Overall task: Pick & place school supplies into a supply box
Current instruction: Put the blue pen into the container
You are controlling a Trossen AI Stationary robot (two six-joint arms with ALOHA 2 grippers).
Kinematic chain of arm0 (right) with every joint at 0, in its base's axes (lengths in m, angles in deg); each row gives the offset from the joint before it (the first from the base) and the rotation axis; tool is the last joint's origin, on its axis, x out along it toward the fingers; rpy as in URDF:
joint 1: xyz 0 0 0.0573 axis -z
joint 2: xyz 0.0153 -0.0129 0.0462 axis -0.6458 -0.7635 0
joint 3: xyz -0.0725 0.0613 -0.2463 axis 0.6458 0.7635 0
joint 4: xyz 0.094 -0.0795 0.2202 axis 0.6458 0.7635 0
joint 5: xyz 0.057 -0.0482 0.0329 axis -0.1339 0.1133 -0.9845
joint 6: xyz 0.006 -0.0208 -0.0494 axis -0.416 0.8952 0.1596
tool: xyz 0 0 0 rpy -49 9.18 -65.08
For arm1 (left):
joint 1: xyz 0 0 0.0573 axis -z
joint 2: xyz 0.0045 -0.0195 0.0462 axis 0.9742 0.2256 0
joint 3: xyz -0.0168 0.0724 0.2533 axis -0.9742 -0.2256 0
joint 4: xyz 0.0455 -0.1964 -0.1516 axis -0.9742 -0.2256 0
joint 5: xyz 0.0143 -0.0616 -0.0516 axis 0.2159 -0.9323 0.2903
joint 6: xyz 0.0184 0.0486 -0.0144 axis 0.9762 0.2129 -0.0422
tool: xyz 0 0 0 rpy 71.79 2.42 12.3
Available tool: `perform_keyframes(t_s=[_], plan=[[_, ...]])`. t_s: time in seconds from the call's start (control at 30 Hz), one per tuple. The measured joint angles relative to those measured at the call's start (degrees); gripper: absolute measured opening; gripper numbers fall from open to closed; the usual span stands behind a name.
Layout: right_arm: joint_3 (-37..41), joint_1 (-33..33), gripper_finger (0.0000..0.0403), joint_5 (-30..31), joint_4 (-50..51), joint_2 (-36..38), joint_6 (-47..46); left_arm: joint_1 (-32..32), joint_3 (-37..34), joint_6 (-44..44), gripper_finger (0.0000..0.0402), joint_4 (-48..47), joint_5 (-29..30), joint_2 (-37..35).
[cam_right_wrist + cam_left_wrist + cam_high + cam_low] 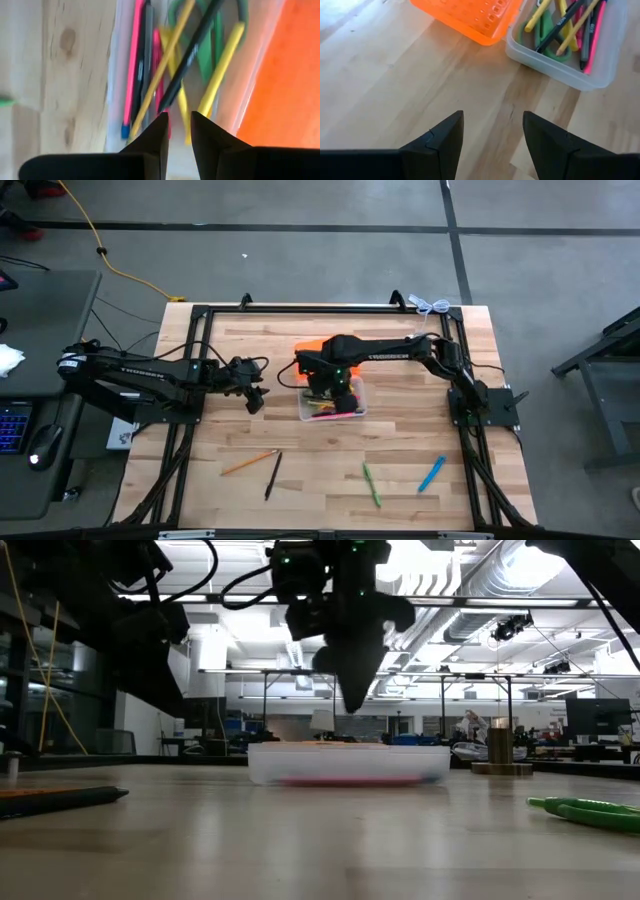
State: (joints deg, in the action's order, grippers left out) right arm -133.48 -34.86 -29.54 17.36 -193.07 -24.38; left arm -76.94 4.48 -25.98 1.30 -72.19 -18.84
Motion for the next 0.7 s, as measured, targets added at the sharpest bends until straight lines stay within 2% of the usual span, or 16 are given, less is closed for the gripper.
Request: perform_keyframes(t_s=[0.33,0.7], plan=[[0.04,-0.16,0.0057,-0.43,11.27,4.81,-6.89,0.01,0.00,-1.15,0.0232,-0.03,-1.70,-0.02],[0.06,-1.75,0.0058,-1.91,12.93,17.85,-12.95,0.01,0.00,-1.73,0.0232,0.04,-2.95,-0.02]])
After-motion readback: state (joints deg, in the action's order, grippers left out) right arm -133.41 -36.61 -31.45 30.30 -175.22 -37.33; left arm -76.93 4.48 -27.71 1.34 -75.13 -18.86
